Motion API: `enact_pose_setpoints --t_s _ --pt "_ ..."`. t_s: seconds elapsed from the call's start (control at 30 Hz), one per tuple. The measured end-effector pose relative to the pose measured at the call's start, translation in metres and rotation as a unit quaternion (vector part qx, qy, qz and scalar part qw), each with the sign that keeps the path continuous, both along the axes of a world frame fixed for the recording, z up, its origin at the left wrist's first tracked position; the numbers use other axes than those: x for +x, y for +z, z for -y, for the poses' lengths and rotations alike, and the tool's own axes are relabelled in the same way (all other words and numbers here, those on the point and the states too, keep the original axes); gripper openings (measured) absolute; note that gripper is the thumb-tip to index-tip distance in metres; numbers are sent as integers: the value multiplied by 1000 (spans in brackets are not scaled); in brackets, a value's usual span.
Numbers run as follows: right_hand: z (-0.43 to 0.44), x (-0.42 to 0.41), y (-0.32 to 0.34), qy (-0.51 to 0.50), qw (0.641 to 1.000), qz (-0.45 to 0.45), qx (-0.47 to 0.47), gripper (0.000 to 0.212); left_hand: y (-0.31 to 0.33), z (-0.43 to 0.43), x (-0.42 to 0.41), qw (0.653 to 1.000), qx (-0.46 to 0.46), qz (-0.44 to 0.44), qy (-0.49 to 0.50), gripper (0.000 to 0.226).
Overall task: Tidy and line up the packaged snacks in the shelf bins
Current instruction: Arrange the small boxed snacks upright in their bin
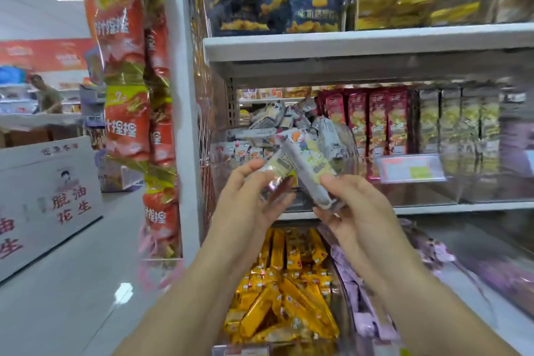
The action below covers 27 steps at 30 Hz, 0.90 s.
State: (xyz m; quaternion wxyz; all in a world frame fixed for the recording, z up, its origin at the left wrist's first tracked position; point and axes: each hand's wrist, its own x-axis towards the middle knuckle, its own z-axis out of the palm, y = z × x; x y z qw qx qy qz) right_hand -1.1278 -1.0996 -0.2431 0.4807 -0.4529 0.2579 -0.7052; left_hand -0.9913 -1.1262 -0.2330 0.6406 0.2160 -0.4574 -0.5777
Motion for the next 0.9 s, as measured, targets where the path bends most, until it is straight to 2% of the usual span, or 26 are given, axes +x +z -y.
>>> enact_pose_setpoints --t_s 0.1,0.17,0.23,0.27,0.33,0.4,0.43,0.5,0.57,0.7,0.8,0.9 --pt "-9 -4 -3 15 998 -58 10 59 -12 -4 -12 997 15 64 -31 36" --pt "-12 -8 -4 10 995 -98 18 70 -16 -8 -19 995 13 89 -31 28" --pt "-18 -11 -4 7 993 -113 21 69 -17 -12 -22 994 9 101 -28 7" --pt "-21 -14 -4 15 993 -114 19 64 -17 -15 -23 994 10 108 -30 5" --pt "-26 -19 -4 28 992 -121 13 43 -19 -19 -22 990 -6 134 -39 16" --pt "-31 -24 -5 29 989 -143 13 28 -21 -23 -19 981 -32 184 -51 12" --pt "-32 -26 -6 27 986 -162 14 30 -21 -26 -17 975 -37 209 -64 12" --pt "-33 -29 -10 16 977 -214 13 42 -20 -28 -11 965 -37 246 -81 44" --pt "-35 -29 -13 -1 967 -255 7 43 -15 -28 -6 952 -54 291 -80 61" --pt "-38 -29 -15 -22 949 -314 -20 42 -5 -27 2 921 -79 377 -63 56" --pt "-37 -29 -10 -27 941 -334 -43 53 0 -27 6 921 -95 375 -45 58" --pt "-34 -26 -4 -38 927 -365 -77 51 5 -24 11 922 -114 369 -38 61"
